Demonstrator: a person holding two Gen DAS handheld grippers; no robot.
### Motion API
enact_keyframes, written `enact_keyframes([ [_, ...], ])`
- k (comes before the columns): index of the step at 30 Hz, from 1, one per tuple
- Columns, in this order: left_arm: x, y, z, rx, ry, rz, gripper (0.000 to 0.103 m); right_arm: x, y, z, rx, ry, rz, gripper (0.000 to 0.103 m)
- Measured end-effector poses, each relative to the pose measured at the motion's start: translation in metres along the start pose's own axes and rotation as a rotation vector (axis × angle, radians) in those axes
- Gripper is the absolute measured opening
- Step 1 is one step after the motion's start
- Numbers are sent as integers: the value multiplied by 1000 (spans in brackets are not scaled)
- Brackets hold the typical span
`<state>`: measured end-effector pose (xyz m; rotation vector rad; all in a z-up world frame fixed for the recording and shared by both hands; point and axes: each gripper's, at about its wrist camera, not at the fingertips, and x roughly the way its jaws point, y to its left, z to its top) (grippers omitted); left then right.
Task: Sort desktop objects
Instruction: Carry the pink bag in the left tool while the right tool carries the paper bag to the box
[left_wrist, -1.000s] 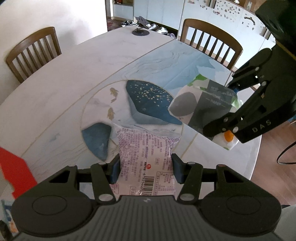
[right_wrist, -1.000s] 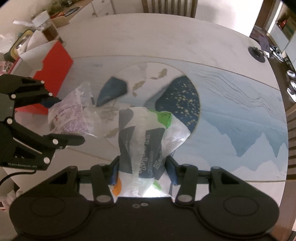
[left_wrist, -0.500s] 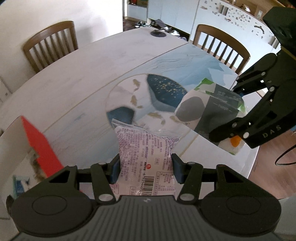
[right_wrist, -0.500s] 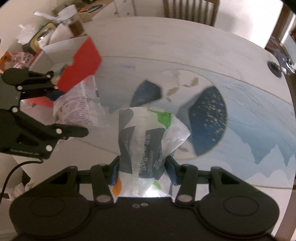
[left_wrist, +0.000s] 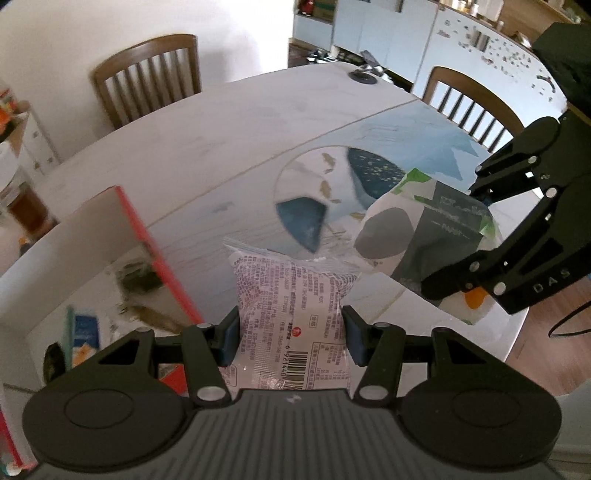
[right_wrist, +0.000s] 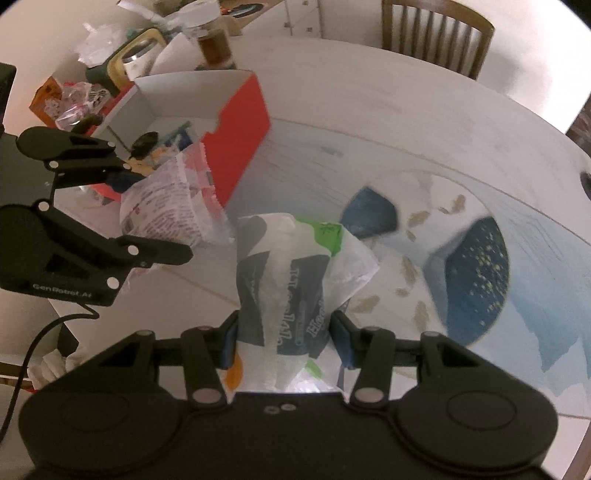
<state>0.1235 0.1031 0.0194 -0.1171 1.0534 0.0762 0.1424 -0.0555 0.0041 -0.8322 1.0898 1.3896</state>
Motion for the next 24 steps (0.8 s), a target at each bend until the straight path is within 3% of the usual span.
enact_keyframes([
  [24,-46,106,-45,-105,-6,91,55,36,102,76,-156,3,46,50],
])
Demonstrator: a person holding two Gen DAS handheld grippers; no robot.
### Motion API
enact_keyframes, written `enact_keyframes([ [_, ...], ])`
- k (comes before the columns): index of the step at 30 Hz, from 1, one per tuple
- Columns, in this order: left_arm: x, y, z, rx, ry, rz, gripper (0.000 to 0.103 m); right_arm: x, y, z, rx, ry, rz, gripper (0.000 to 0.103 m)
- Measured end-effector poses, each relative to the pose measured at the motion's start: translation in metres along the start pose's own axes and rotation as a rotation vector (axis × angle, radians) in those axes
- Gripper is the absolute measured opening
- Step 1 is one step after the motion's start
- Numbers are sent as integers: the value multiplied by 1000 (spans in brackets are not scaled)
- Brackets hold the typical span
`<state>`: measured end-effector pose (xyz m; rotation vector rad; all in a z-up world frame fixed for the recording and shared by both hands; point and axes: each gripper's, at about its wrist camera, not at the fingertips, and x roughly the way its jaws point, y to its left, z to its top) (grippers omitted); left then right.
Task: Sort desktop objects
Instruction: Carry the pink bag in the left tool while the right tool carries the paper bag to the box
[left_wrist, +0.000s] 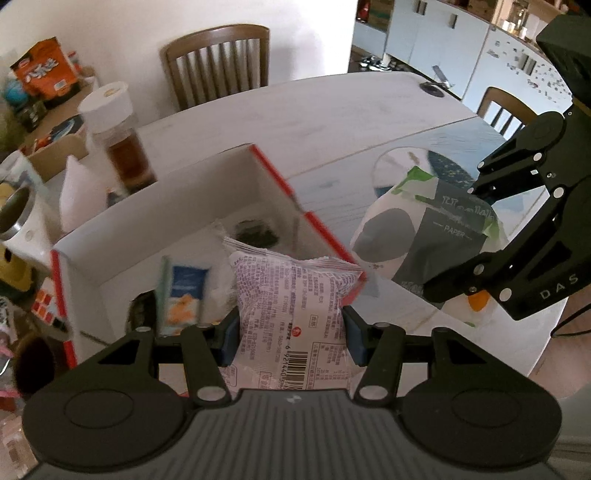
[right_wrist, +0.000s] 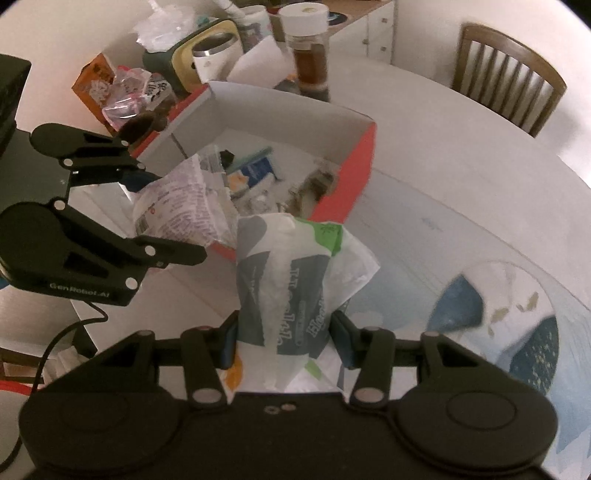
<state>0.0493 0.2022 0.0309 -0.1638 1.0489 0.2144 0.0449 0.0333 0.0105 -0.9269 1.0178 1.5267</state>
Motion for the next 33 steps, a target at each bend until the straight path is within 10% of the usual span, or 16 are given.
enact_keyframes([
  [33,28,114,-3,-69,20,77,55,67,47,90,-66,12,-19,50],
])
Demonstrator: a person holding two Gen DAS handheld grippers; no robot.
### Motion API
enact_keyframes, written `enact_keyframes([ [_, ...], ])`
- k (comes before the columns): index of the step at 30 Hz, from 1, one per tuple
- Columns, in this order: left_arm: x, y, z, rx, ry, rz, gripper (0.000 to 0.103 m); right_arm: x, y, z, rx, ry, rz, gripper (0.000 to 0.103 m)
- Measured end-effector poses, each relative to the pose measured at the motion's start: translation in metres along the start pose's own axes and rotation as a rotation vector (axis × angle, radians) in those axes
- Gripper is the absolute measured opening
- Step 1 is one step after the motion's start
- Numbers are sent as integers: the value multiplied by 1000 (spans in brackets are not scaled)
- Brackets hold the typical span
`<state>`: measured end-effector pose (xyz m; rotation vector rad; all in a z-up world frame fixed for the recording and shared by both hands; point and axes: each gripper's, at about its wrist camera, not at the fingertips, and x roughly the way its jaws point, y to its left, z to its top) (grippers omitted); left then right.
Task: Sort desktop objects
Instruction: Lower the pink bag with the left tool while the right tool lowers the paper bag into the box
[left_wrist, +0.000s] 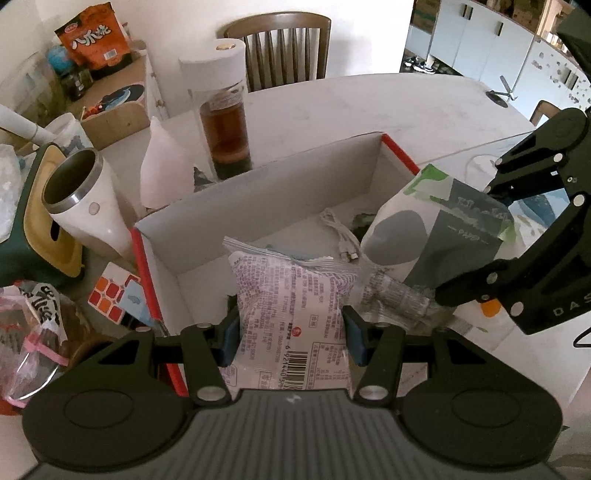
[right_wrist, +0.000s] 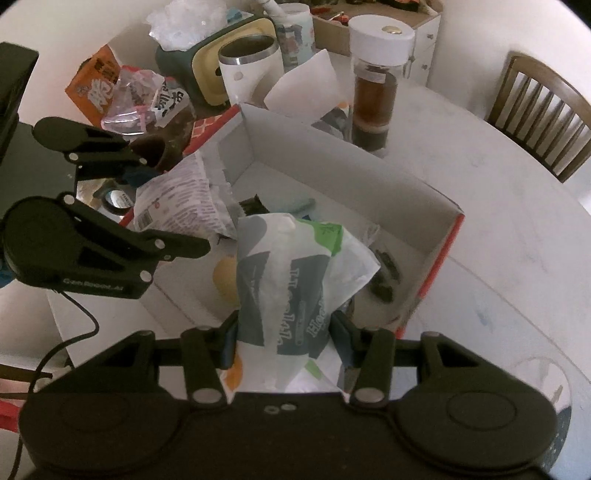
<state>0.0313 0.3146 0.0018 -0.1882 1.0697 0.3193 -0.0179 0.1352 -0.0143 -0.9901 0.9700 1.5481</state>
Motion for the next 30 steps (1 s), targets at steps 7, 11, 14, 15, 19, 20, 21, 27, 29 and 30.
enact_keyframes([
  [7,17,6,7,7,12,13,55,19,-2,9,3,20,-7,50],
  [11,29,9,10,8,28,21,55,30,-2,12,8,28,-14,50],
  [14,38,11,12,9,39,22,55,36,-2,15,0,29,-25,50],
  [15,40,12,13,9,42,22,55,39,-2,16,0,31,-31,50],
  [19,50,9,14,23,61,11,55,48,-5,17,-1,33,-58,50],
  [20,52,8,14,29,63,14,55,51,-7,18,3,38,-56,50],
  [21,54,7,14,36,64,15,55,54,-9,18,-6,45,-49,50],
  [27,66,4,18,48,77,20,55,69,-17,20,4,66,-92,50],
  [29,68,4,19,50,79,20,55,72,-19,20,6,70,-95,50],
  [30,69,4,19,49,80,18,55,73,-20,20,10,70,-96,50],
])
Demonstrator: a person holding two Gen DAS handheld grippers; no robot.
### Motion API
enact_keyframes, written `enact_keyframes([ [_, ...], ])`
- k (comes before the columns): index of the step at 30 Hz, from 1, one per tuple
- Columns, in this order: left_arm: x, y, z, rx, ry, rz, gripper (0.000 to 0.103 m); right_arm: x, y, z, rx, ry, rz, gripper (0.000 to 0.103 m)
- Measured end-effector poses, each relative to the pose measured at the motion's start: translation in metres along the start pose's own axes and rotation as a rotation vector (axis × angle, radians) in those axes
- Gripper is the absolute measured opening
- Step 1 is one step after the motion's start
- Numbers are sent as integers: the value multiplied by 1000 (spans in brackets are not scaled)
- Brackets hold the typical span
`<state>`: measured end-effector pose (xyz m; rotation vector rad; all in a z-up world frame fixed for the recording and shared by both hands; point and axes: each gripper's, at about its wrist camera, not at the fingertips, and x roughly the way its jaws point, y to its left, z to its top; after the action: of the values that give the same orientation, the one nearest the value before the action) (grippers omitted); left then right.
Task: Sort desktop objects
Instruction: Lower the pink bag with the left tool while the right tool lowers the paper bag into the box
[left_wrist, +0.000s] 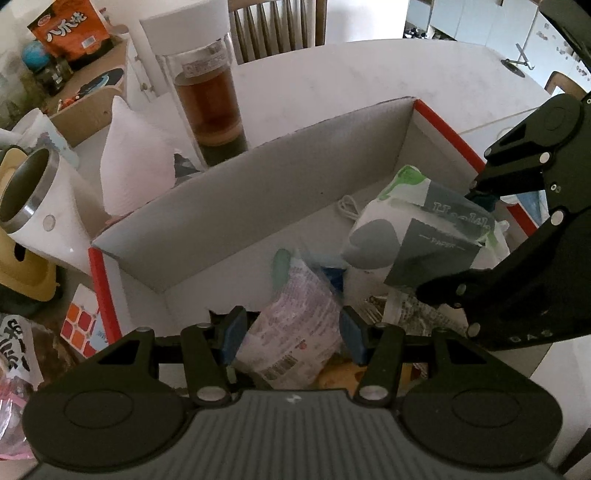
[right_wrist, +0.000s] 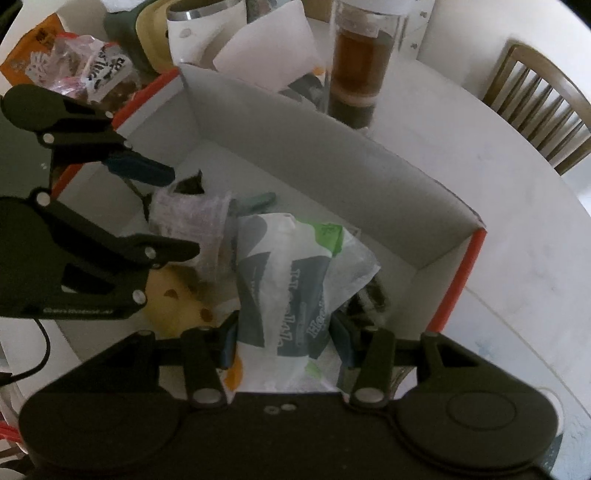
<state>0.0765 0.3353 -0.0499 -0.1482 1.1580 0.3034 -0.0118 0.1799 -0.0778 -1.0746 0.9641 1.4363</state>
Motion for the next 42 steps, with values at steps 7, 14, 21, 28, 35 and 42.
enact_keyframes([
  [7,4,-3,-2,3,15,-11,55,6,-1,0,6,2,12,56],
  [14,-1,-7,-5,3,15,-7,55,-1,-4,-1,8,-15,24,68],
  [21,-8,-10,-5,-4,5,2,55,-16,-4,-6,5,-37,42,71],
  [28,-21,-16,-6,-7,-5,-11,58,-28,-3,-10,9,-59,51,73],
  [35,-38,-24,-10,-17,-30,-15,66,-48,-5,-18,14,-98,63,73],
  [42,-50,-32,-12,-42,-51,-32,77,-65,-10,-31,20,-132,77,74],
])
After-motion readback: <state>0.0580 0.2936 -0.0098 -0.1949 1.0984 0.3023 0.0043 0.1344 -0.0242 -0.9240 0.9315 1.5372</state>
